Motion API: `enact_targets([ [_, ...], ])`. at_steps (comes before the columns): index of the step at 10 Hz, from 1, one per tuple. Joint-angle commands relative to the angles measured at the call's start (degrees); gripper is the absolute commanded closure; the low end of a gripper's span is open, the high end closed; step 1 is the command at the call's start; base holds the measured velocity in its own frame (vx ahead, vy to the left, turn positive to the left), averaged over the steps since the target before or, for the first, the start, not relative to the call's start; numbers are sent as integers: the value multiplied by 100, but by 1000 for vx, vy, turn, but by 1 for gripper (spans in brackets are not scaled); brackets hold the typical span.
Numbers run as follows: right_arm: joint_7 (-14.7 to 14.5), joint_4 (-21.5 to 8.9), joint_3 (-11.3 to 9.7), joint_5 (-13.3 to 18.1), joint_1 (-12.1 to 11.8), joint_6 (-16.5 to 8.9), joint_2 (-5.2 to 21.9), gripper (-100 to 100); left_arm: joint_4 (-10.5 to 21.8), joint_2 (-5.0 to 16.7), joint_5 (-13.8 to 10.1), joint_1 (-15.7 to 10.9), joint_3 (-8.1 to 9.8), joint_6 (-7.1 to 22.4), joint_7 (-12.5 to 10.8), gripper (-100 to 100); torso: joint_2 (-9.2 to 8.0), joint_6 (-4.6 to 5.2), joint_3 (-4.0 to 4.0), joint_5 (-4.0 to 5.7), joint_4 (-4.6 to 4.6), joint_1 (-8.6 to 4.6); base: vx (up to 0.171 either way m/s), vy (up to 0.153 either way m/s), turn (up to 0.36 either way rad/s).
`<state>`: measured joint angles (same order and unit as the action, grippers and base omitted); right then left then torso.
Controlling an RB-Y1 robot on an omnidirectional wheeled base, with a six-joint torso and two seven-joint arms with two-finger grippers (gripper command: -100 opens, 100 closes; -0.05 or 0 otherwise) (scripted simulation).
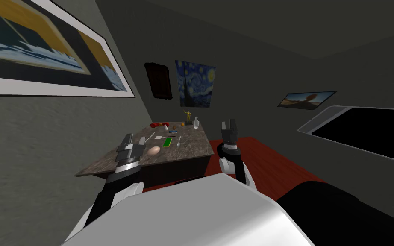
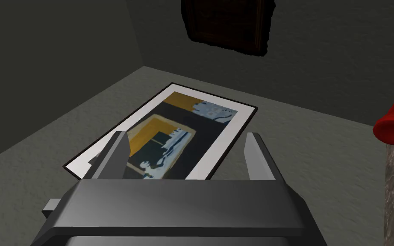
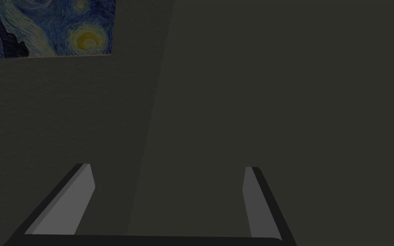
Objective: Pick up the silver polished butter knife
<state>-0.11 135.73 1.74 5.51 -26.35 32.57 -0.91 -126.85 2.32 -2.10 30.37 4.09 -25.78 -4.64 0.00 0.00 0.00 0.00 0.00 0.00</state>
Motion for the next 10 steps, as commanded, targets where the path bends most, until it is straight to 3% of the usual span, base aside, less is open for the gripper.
enact_targets([
  [1,0,0,0,0,0,0,0,0,86,200,-72,53,44,-7,-24,-100,0,0,0,0,0,0,-38,-69,17],
  [6,0,0,-1,0,1,0,-1,0,460,804,-387,292,303,-31,-101,-100,-39,1,-23,12,9,-51,-99,-132,8],
  [10,0,0,-2,0,1,0,-2,0,968,1442,-727,622,533,19,-156,-100,-31,1,-19,20,8,-86,-75,-235,-51],
])
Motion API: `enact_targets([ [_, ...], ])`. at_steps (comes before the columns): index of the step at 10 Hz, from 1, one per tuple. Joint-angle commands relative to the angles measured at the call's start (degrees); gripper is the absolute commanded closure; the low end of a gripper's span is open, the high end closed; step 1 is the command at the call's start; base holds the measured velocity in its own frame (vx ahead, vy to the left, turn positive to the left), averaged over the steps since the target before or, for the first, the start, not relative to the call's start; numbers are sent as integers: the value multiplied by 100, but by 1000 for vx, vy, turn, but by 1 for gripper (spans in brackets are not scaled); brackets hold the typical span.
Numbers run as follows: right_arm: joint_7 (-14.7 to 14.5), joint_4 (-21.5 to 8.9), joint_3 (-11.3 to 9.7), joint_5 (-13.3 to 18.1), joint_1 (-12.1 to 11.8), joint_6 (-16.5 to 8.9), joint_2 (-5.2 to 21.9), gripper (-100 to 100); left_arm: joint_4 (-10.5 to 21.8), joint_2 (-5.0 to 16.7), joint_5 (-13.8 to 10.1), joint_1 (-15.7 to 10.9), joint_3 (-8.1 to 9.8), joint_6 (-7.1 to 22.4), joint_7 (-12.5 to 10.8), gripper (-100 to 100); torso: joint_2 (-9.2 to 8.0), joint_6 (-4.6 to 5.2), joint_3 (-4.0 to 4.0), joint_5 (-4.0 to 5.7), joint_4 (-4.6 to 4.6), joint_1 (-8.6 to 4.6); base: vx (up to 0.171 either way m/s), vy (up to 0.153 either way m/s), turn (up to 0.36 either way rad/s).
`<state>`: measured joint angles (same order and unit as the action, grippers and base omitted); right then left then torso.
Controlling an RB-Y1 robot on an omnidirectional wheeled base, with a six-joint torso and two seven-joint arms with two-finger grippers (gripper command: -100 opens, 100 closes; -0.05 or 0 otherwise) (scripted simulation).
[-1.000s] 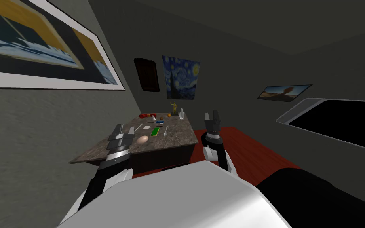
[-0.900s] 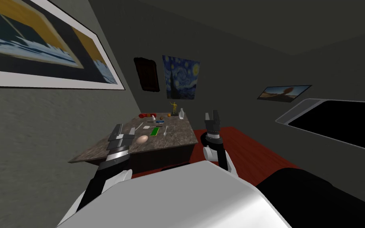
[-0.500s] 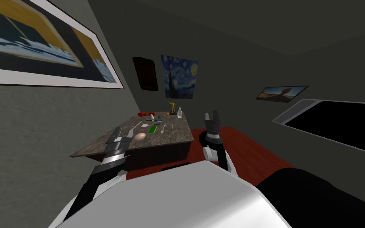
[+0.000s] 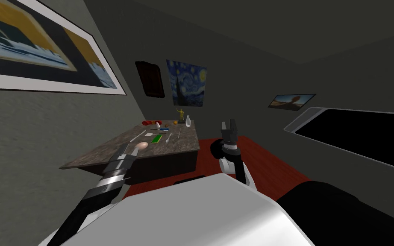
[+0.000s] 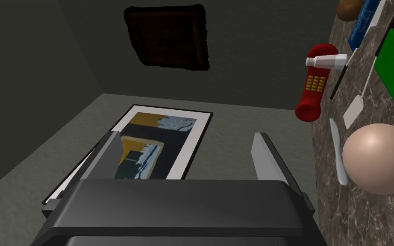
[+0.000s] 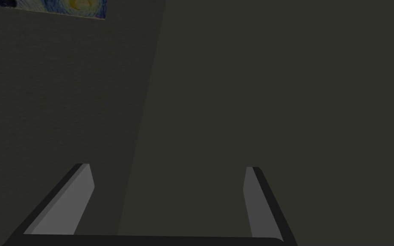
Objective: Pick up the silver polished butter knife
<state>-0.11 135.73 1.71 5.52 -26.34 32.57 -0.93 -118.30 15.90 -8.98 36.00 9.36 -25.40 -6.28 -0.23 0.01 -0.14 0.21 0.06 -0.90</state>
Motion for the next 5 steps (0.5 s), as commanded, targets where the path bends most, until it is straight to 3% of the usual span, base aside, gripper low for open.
enact_targets([
  [1,0,0,0,0,0,0,0,0,266,279,-128,157,49,9,-2,-100,0,0,0,0,0,0,-59,-275,-116],
  [3,0,0,0,0,0,0,0,0,577,646,-304,373,110,87,-13,-100,-5,1,-3,4,1,-12,-42,-272,-138],
  [4,0,0,0,0,0,0,0,0,598,722,-304,373,110,87,-13,-100,8,2,4,3,-1,-10,15,-184,-26],
  [5,0,0,1,0,-1,0,1,0,776,948,-389,491,128,137,-14,-100,19,-1,11,-1,-4,17,32,-176,-88],
])
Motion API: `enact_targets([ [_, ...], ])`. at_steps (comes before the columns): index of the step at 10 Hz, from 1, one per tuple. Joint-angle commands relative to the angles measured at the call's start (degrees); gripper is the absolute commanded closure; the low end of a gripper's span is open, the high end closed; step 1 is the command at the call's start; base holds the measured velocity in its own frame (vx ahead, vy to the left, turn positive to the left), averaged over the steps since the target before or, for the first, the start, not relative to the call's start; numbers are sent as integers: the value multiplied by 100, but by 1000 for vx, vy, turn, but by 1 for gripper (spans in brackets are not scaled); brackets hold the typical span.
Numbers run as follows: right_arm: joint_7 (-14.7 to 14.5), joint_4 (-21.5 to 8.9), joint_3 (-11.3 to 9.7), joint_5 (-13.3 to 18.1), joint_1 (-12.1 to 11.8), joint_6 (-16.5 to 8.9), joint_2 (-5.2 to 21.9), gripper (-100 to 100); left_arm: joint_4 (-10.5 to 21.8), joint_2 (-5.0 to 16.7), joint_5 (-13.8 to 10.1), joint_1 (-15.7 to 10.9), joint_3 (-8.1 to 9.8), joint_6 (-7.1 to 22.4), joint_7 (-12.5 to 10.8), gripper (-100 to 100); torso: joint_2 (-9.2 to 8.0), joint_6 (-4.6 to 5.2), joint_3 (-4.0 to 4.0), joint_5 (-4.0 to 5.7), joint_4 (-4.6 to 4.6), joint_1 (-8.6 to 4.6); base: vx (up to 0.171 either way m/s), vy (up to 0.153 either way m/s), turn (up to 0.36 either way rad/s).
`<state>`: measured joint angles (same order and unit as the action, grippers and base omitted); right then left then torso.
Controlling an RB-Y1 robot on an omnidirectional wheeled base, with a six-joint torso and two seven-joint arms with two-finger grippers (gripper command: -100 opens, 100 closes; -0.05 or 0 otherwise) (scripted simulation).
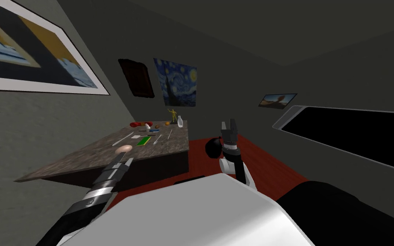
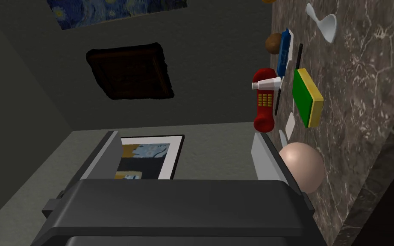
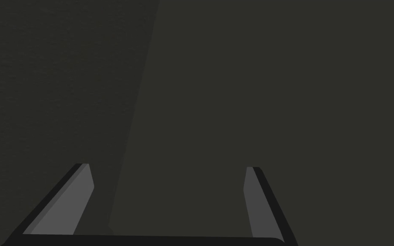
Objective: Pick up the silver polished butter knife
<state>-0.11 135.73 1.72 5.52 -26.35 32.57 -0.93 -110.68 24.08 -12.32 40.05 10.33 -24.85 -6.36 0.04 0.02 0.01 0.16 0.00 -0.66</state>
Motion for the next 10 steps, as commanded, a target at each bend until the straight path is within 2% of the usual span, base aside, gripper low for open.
enact_targets([
  [1,0,0,0,0,0,0,0,0,198,286,-138,211,42,139,-3,-100,0,0,0,0,0,0,11,-189,-198],
  [2,0,0,0,0,0,0,0,0,198,406,-138,211,42,139,-3,-100,-5,0,-2,1,0,-1,0,-128,-55],
  [3,0,0,1,0,0,0,1,0,387,597,-217,342,48,203,3,-100,-9,-2,-5,-2,2,18,30,-142,-132],
  [4,0,0,0,0,0,0,0,0,387,674,-217,342,48,203,3,-100,-2,0,-2,-3,1,16,39,-117,-53],
  [5,0,0,1,0,-1,0,1,0,554,897,-291,479,51,272,14,-100,2,-2,1,-4,0,25,47,-137,-127],
  [6,0,0,1,0,0,0,1,0,579,950,-291,479,51,272,14,-100,6,1,4,-5,-1,21,28,-102,-68],
  [7,0,0,1,0,0,0,1,0,772,1168,-361,621,52,346,29,-100,0,-2,1,-5,0,31,13,-124,-156],
  [8,0,0,1,0,0,0,1,0,772,1232,-361,621,52,346,29,-100,-5,0,-3,-6,1,25,24,-97,-75],
  [9,0,0,1,0,0,0,1,0,963,1432,-425,765,52,422,49,-100,-5,-3,-3,-5,1,34,63,-89,-169],
  [10,0,0,1,0,0,0,1,0,963,1519,-425,765,52,422,49,-100,6,0,3,-7,-1,37,50,-85,-57],
])
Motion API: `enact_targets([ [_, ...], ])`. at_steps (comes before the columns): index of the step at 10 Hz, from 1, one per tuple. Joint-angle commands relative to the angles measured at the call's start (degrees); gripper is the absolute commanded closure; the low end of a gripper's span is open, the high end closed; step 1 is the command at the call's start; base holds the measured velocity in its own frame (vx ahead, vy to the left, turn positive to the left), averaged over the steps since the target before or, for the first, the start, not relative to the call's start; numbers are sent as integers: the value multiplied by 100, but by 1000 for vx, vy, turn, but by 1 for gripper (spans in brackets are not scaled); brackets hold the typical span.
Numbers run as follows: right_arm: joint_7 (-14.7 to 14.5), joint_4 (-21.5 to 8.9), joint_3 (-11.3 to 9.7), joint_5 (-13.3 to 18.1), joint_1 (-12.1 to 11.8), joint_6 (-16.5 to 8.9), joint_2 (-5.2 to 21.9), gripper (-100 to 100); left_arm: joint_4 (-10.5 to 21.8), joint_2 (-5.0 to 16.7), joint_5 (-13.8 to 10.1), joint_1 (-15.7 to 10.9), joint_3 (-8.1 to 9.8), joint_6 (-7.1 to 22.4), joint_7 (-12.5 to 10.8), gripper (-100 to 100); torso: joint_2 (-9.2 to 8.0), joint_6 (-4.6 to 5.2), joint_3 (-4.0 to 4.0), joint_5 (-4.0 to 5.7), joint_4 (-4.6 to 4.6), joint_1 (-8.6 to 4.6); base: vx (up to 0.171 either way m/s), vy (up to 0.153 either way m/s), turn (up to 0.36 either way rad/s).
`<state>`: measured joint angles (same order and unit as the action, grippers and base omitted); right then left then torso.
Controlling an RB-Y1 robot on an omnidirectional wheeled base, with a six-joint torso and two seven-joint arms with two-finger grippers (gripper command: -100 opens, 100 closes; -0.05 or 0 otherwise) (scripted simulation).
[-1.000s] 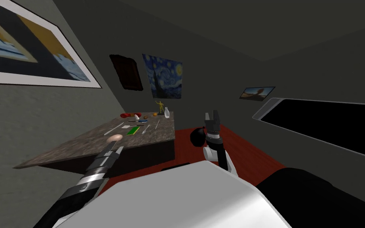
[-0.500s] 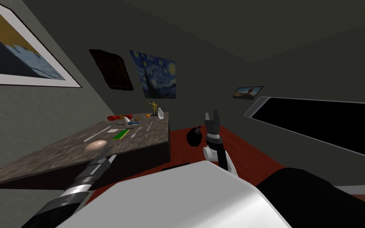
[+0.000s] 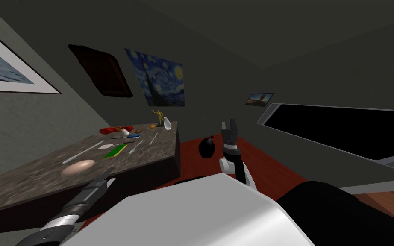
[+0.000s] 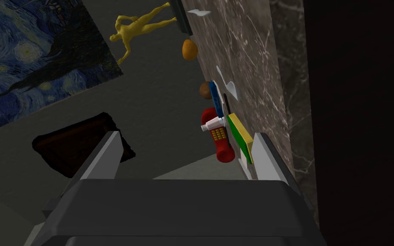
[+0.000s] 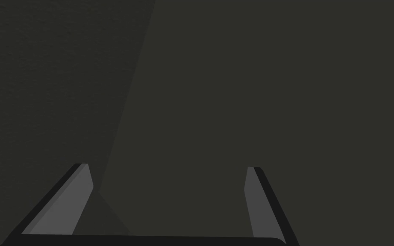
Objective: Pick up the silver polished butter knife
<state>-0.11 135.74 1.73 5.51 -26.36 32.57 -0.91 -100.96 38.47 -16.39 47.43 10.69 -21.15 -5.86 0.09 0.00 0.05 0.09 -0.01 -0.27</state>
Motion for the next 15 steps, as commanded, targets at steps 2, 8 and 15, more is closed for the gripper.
enact_targets([
  [2,0,0,-1,0,1,0,0,0,176,371,-76,172,16,130,23,-100,-5,2,-3,2,1,-9,33,-102,-106],
  [8,0,0,0,0,0,0,0,0,681,1275,-210,600,7,364,120,-100,5,3,3,1,-1,-2,65,-79,-126],
  [15,0,0,1,0,0,0,1,0,1213,2411,-285,1119,-108,665,289,-100,6,-1,4,-4,-1,18,77,-47,-137],
])
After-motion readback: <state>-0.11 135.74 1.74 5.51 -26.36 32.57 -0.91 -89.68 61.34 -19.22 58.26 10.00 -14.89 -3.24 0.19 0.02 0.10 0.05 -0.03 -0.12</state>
